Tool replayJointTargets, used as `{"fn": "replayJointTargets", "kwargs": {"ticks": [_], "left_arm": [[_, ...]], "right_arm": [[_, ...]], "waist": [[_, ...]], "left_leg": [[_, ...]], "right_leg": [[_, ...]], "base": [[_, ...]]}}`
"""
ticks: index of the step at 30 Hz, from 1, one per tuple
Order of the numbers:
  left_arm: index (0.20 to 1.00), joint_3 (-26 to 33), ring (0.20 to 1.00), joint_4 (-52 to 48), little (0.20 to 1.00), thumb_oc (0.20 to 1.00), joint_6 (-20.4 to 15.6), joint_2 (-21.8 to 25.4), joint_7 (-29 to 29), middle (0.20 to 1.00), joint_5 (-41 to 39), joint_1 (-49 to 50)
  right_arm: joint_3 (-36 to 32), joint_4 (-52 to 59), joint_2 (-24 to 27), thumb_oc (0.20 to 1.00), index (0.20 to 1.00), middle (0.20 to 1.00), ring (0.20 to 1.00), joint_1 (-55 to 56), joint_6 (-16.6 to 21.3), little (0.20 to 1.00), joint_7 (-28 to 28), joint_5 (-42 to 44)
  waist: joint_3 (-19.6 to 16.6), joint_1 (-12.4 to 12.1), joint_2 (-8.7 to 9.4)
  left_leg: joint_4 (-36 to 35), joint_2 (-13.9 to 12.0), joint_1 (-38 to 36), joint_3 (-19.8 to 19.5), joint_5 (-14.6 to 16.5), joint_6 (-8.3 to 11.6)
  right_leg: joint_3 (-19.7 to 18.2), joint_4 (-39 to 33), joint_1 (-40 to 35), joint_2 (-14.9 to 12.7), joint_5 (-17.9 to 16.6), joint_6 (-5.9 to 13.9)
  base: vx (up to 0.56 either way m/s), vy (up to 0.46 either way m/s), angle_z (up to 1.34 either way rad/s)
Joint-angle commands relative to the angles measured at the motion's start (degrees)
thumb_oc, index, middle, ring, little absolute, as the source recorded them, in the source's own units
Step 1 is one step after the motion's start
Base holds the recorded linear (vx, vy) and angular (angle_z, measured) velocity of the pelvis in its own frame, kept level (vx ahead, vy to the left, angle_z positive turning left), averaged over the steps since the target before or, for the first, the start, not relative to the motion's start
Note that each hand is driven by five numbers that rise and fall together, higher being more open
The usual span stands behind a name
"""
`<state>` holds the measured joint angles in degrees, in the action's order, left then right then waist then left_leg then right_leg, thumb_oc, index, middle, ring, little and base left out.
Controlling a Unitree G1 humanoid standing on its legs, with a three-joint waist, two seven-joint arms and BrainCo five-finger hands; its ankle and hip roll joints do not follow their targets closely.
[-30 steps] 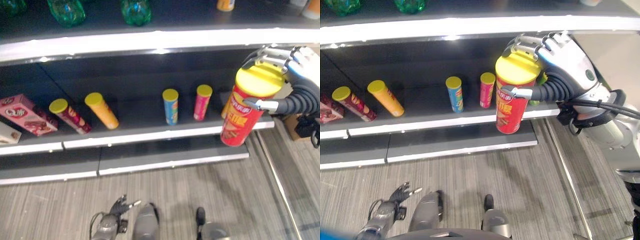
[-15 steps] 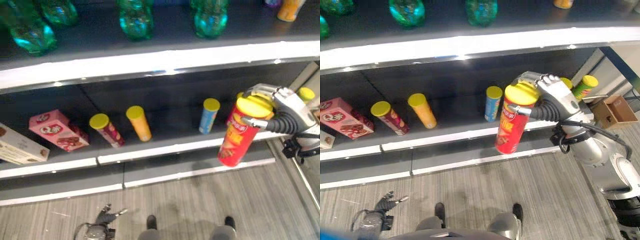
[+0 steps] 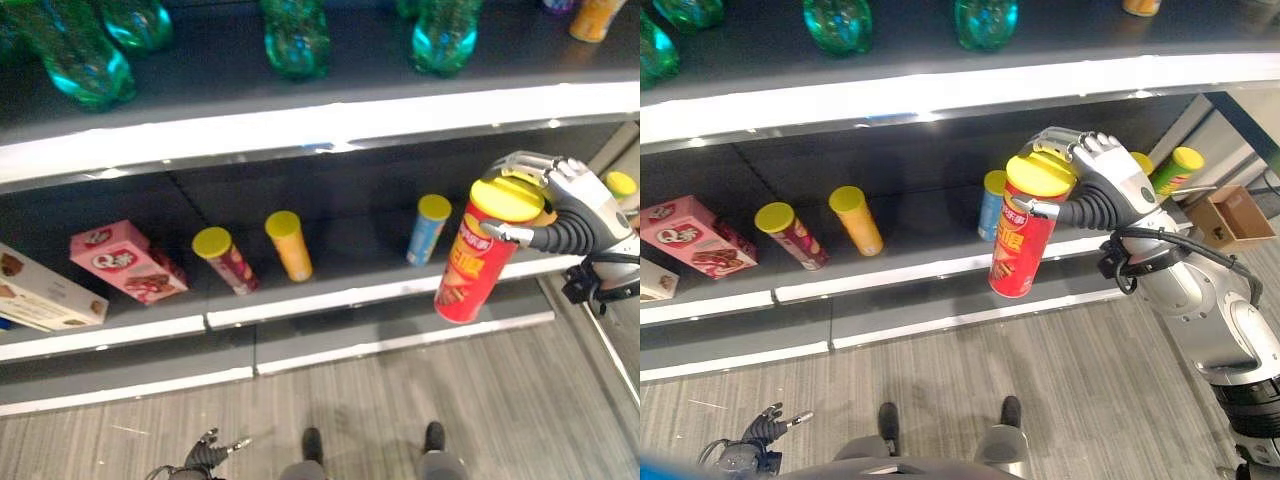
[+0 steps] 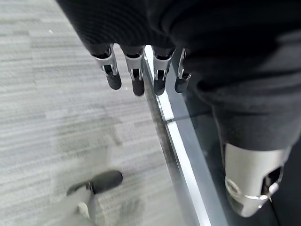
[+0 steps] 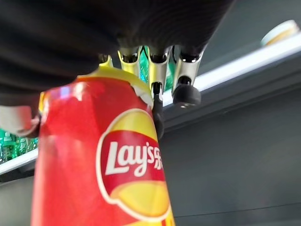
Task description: Put the goods on the table back onto the shelves and tidy them up.
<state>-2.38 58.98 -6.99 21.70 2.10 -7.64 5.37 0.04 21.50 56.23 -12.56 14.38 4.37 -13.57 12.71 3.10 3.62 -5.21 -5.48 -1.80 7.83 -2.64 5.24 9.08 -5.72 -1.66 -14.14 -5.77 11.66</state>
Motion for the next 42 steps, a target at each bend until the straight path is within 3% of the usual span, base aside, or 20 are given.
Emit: {"fn": "replayJointTargets", "kwargs": {"ticks": [1,13,26,35,42], "left_arm": [[1.000,-1.02,1.000,-0.03,1.000,1.000,-1.25,0.38,0.17,1.000,-0.14,-2.85],[1.000,-1.34,1.000,1.11,1.000,1.000,-0.64,-0.42,1.28,1.000,1.21,-2.23],[1.000,-1.49,1.000,1.55,1.000,1.000,-0.52,-0.01,2.51,1.000,-1.28,-0.35],[1.000,-2.87,1.000,1.60,1.000,1.000,-0.81,-0.19,2.84,1.000,-2.69,-0.53],[1.000,-3.90,1.000,1.87,1.000,1.000,-1.01,-0.27,3.44,1.000,-3.71,-0.95]], "right_arm": [[2.44,2.82,1.79,0.200,0.200,0.200,0.200,-6.70,1.83,0.200,-0.13,4.04],[11.83,-0.71,-2.43,0.200,0.200,0.200,0.200,-9.52,0.59,0.200,-1.90,2.81],[26.36,-14.58,-9.45,0.200,0.200,0.200,0.200,-23.60,-2.08,0.200,-0.63,-0.13],[31.04,-22.91,-12.35,0.200,0.200,0.200,0.200,-30.39,-3.67,0.200,1.45,-3.33],[30.80,-30.19,-13.14,0.200,0.200,0.200,0.200,-33.40,-5.70,0.200,5.99,-6.95]], "waist": [[-1.50,-0.96,-0.43],[-1.68,-2.49,0.51],[-0.10,-6.85,1.03],[0.86,-9.40,1.02],[1.59,-10.65,0.95]], "left_leg": [[2.17,-1.84,-1.81,-1.99,7.03,0.83],[0.68,-2.51,-2.65,-2.11,6.40,1.26],[0.21,-1.71,0.26,-4.31,5.36,1.18],[0.21,-1.56,2.72,-6.42,4.33,1.49],[0.21,-1.59,4.27,-7.82,3.65,1.77]], "right_leg": [[-1.69,2.88,0.68,2.91,4.74,-0.80],[-0.59,1.92,-1.05,2.27,4.83,-0.43],[1.59,1.96,-0.01,0.81,4.23,-0.02],[3.55,1.95,0.50,0.71,4.25,-0.08],[4.98,1.99,0.73,0.88,4.48,-0.25]], "base": [[0.15,-0.109,-0.12],[0.04,-0.021,0.00],[-0.02,-0.019,0.12],[-0.02,-0.033,0.15],[-0.01,-0.030,0.14]]}}
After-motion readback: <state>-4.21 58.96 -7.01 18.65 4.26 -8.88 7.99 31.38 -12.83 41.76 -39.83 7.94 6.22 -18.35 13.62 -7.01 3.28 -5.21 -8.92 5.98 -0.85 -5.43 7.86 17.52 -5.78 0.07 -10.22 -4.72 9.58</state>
